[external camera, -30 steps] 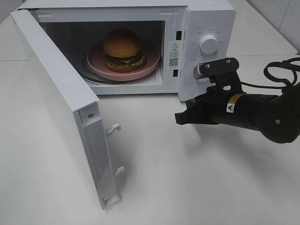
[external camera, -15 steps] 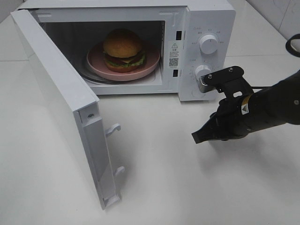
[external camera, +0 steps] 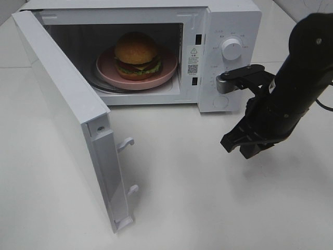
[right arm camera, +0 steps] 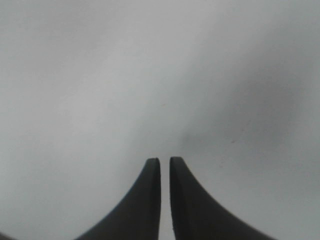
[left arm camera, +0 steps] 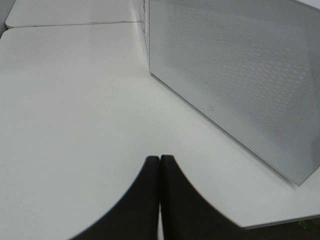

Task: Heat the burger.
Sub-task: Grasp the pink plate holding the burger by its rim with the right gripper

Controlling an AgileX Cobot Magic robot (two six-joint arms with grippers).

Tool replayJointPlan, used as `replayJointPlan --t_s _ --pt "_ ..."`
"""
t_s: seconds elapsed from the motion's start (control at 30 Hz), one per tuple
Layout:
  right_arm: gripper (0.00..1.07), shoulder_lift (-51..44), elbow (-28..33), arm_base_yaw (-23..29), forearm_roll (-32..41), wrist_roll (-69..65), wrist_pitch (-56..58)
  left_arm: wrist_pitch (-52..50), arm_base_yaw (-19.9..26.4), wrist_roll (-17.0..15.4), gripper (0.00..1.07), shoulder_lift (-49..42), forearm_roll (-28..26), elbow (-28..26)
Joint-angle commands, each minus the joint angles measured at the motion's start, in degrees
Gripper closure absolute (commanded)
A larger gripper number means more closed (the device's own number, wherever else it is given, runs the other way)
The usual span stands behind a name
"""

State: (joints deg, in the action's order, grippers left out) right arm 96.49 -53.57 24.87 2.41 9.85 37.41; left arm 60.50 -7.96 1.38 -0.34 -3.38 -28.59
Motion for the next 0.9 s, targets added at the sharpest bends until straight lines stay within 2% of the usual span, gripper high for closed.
replayJointPlan --t_s 0.03,0.07,0.13,0.23,0.4,0.5,0.57,0.67,0.73,0.77,0.83,0.9 --pt "0.99 -0.5 -3.1 -0.2 8.8 10.2 6.2 -0.8 0.1 0.0 1.06 -0.5 -0.3 0.1" --pt "0.99 -0.5 -3.1 -0.2 8.8 10.2 6.2 -0.8 0.1 0.0 1.06 -0.5 -0.3 0.1" --pt "0.98 -0.5 -5.3 -0.2 14.7 20.1 7.2 -0.8 0.1 0.0 1.06 -0.5 -0.3 0.1" --pt "0.97 -0.5 -5.7 -0.2 15.8 22.4 6.9 -0.8 0.1 0.0 1.06 -0.5 -0.3 0.1" --pt "0.92 -0.5 -6.1 -0.1 20.5 36.6 1.9 -0.8 0.1 0.0 1.06 -0.5 -0.3 0.1" --pt "0.91 -0.5 -6.1 -0.1 21.6 39.0 1.1 -0.8 0.1 0.0 1.06 -0.5 -0.3 0.1" --pt "0.89 -0.5 -6.1 -0.1 25.0 48.2 -1.9 -0.8 0.1 0.0 1.06 -0.5 -0.3 0.1" --pt "0.87 -0.5 -6.1 -0.1 25.4 51.9 -2.6 -0.8 0.1 0.0 1.06 -0.5 -0.3 0.1" --pt "0.8 -0.5 -6.1 -0.1 25.4 54.9 -3.2 -0.8 0.1 0.0 1.06 -0.5 -0.3 0.1" --pt "0.8 -0.5 -6.1 -0.1 25.4 54.9 -3.2 -0.8 0.1 0.0 1.06 -0.5 -0.3 0.1" --pt "0.69 -0.5 -6.1 -0.1 26.2 56.6 -3.5 -0.8 0.1 0.0 1.06 -0.5 -0.3 0.1" --pt "0.65 -0.5 -6.1 -0.1 26.5 56.8 -3.6 -0.8 0.1 0.0 1.06 -0.5 -0.3 0.1"
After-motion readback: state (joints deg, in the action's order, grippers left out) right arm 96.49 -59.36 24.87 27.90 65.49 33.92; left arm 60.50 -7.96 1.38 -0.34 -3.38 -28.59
